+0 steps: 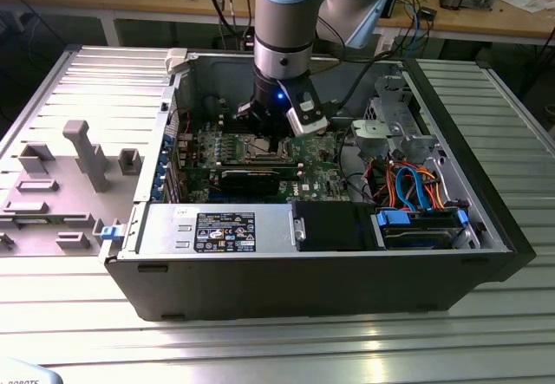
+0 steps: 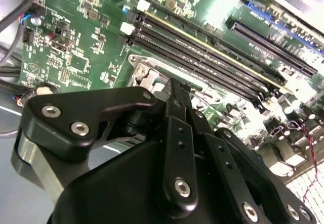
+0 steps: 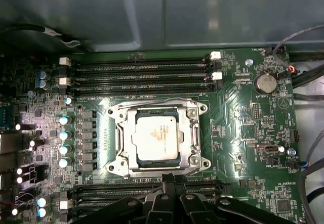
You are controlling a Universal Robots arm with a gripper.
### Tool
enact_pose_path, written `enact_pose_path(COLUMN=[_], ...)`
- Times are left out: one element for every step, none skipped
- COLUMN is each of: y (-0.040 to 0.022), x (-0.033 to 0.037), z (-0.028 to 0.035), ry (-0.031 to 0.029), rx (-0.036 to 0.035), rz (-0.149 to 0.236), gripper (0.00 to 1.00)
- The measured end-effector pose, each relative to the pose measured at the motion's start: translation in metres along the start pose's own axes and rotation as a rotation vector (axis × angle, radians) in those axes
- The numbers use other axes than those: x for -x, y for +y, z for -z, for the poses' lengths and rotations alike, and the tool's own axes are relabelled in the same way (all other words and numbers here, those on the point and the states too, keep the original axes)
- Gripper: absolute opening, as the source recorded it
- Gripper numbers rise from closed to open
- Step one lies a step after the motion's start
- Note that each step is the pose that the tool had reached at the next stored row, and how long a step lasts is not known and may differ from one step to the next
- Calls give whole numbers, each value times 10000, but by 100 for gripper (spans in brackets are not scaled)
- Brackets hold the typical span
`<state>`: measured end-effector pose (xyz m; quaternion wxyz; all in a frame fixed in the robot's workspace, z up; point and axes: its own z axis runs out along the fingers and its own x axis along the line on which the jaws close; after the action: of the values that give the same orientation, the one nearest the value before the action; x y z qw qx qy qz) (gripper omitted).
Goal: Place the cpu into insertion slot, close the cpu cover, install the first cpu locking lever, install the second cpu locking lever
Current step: 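Install the second cpu locking lever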
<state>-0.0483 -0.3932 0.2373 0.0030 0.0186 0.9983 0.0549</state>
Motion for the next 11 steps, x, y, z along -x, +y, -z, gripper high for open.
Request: enact_pose_path(y=[-18, -25, -39, -52, -60, -63, -68, -73, -79, -87, -100], x=[1, 1, 2, 1, -3, -13, -53, -88, -114, -148, -202], z=[1, 1, 2, 4, 4, 2, -9, -17, -20, -24, -27], ry=[7, 11, 18, 26, 32, 38, 45, 50, 53, 54, 56], rx=[64, 92, 99, 99, 99, 100, 103, 108, 126, 159, 221], rz=[3, 14, 35, 89, 139, 192, 256, 287, 302, 311, 319], gripper=[11, 11, 11, 11, 11, 11, 11, 11, 11, 11, 11])
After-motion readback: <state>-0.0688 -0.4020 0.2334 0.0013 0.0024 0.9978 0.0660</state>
